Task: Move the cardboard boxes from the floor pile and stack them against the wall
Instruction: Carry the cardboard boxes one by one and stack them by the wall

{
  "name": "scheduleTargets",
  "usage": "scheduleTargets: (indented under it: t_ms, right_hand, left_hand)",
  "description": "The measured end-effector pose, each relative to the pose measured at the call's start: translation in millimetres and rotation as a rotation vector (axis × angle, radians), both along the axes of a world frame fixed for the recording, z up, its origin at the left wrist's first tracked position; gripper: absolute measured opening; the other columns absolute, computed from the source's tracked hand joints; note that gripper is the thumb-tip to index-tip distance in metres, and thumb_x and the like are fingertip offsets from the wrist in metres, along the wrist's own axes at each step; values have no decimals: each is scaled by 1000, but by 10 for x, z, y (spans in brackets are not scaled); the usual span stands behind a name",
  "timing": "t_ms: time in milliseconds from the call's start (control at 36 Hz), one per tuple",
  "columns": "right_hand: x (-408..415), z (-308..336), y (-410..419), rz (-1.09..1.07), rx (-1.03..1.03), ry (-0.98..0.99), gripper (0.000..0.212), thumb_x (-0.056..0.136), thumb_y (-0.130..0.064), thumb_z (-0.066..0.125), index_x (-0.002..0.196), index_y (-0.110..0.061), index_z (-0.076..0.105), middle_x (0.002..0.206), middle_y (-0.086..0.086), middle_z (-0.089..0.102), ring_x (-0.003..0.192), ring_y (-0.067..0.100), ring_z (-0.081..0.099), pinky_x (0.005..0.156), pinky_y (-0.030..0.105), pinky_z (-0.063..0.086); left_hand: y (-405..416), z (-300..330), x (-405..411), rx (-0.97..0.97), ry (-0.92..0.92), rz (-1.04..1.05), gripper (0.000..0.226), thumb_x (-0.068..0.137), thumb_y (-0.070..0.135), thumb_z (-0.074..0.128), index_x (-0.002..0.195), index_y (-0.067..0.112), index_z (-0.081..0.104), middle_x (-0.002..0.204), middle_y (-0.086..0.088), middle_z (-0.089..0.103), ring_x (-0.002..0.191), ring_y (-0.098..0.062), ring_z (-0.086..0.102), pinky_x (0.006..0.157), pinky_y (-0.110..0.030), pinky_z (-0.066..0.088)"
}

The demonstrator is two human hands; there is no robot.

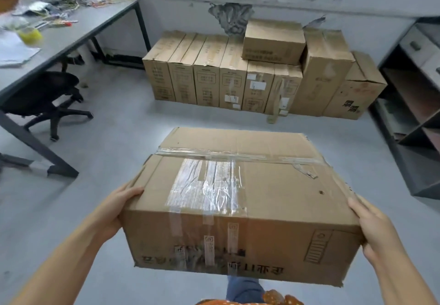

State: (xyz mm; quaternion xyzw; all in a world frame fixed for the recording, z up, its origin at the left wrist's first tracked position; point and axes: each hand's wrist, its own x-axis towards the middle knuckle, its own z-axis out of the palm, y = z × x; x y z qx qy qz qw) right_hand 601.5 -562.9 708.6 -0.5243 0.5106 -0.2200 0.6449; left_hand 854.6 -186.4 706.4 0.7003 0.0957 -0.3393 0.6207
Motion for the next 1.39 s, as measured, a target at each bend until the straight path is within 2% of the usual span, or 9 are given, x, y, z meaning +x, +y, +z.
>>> scheduleTargets:
  t_ms: [167, 306, 417, 694, 917, 1083, 1250, 1333, 1389]
  right_hand:
    - [866, -22, -906, 31, -9, 24, 33, 99, -15, 49, 131, -8, 56, 104, 5, 66, 85, 13, 60, 66, 28, 44]
    - [1550, 208, -1732, 49, -42, 33, 34, 99, -16, 49, 131, -10, 56, 97, 0, 65, 86, 14, 60, 66, 29, 45]
    - [2030, 323, -2284, 24, -59, 41, 34, 99, -18, 50, 131, -13, 56, 99, -3, 65, 87, 12, 61, 67, 27, 45]
    - [3191, 241, -3298, -13, -99, 44, 31, 99, -16, 48, 129, -14, 58, 103, 0, 66, 89, 13, 61, 67, 30, 46]
    - [4454, 205, -4055, -122, -110, 30, 30, 99, -13, 48, 128, -15, 58, 88, -7, 62, 79, 11, 58, 61, 29, 42]
    - [5193, 332, -4541, -198, -102, 8, 31, 99, -16, 48, 129, -16, 57, 90, -7, 64, 80, 13, 60, 61, 29, 42]
    - [5828, 429, -5151, -221, -120, -23, 30, 99, -12, 47, 128, -17, 57, 96, -2, 65, 82, 14, 59, 63, 29, 42]
    - [6185, 418, -5601, -216, -128, -16, 35, 99, -13, 48, 134, -13, 54, 114, 6, 64, 85, 13, 60, 68, 29, 45]
    - [6448, 404, -5930, -214, -135, -35, 36, 99, -13, 48, 135, -13, 53, 115, 5, 62, 84, 11, 59, 67, 28, 45]
  left_hand:
    - [-879, -96, 835, 5, -1, 10, 32, 94, 22, 53, 124, 31, 55, 112, -5, 69, 88, -25, 64, 65, -33, 51]
    - [-1712, -33, 1500, -36, 7, 10, 31, 95, 20, 52, 122, 33, 56, 110, -1, 69, 89, -23, 63, 58, -28, 53]
    - [-2280, -50, 1931, -49, 8, 26, 25, 95, 20, 51, 117, 30, 58, 103, 0, 69, 84, -20, 62, 67, -33, 46]
    - [-3452, -105, 3307, -72, 7, -23, 33, 95, 17, 51, 124, 29, 56, 99, 3, 72, 79, -17, 65, 46, -19, 51]
    - [-4430, -27, 4864, -67, -10, -119, 39, 95, 19, 51, 131, 33, 53, 108, 4, 70, 87, -19, 65, 55, -29, 49]
    - [-5221, 204, 5861, -92, -34, -155, 35, 95, 16, 51, 125, 33, 54, 97, 6, 70, 77, -15, 64, 41, -18, 48]
    - [-5963, 281, 6578, -146, -55, -166, 40, 94, 12, 51, 127, 35, 56, 104, 2, 69, 58, -7, 67, 36, -16, 43]
    - [-6354, 278, 6911, -152, -58, -160, 42, 95, 12, 50, 130, 34, 54, 108, 2, 68, 64, -6, 67, 41, -15, 47]
    - [-6636, 276, 7132, -162, -60, -157, 40, 95, 13, 50, 129, 34, 56, 108, 3, 69, 66, -7, 67, 44, -17, 49]
